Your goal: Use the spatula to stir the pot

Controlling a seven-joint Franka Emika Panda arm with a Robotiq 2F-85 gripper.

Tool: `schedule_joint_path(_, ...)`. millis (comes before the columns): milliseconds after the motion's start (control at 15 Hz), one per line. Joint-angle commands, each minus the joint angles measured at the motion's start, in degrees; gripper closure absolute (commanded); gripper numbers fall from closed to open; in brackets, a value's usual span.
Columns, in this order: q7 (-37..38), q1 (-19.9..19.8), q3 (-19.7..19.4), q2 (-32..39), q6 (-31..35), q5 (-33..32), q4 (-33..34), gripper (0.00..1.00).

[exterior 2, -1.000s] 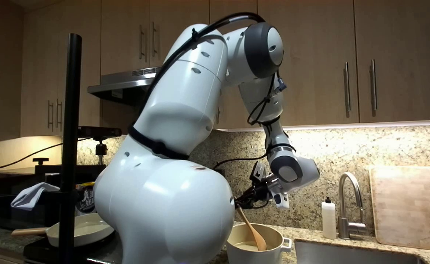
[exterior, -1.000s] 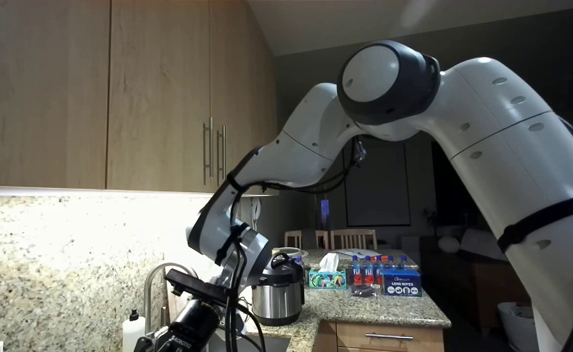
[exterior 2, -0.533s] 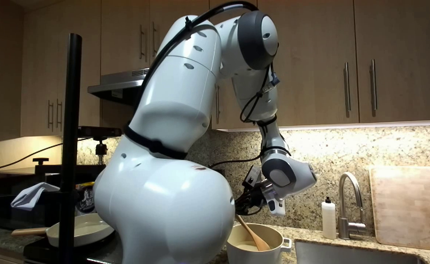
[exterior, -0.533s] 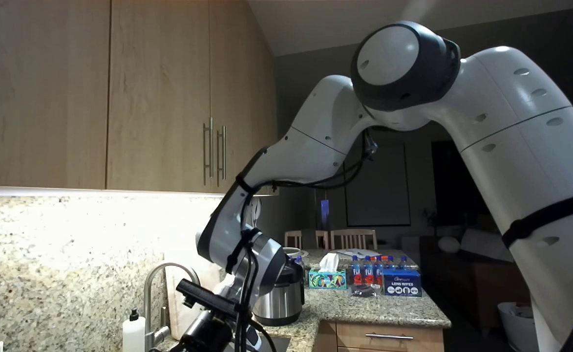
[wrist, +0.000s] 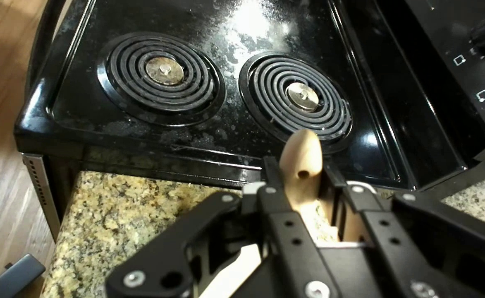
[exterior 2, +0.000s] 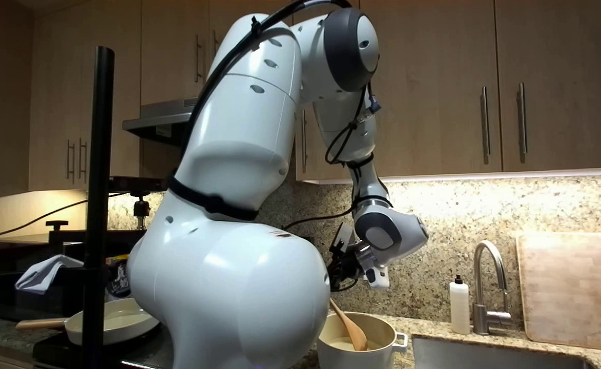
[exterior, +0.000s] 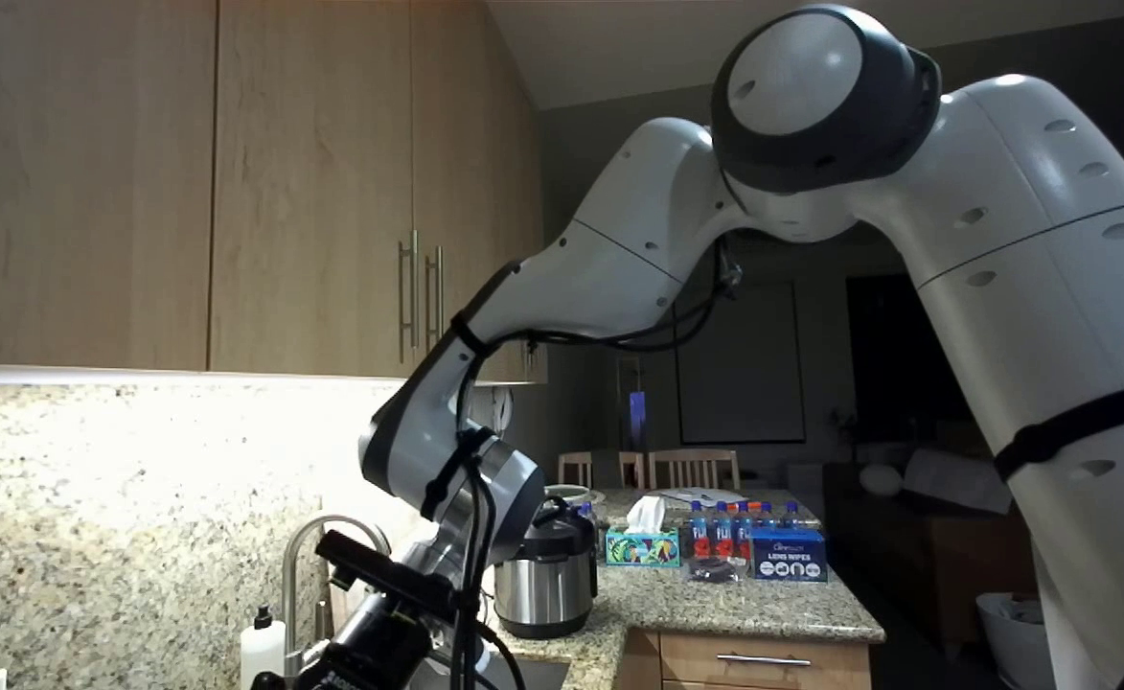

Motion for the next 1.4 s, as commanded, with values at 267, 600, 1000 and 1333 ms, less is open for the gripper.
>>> schedule_joint_path(267, 1.59, -0.09, 0.43, -0.02, -1.46, -4.34, 4.88, 0.91)
schedule_joint_path(600, 2.53, -1.28, -0.40, 2.72, -5.04, -8.38, 10.56, 0.91)
schedule_joint_path(1000, 1.43, -3.16, -1.40, 9.40, -13.38, -10.71, 17.97, 0.91)
schedule_joint_path(1333, 0.70, -3.68, -2.17, 12.57, -16.14, -9.73, 19.70, 0.91)
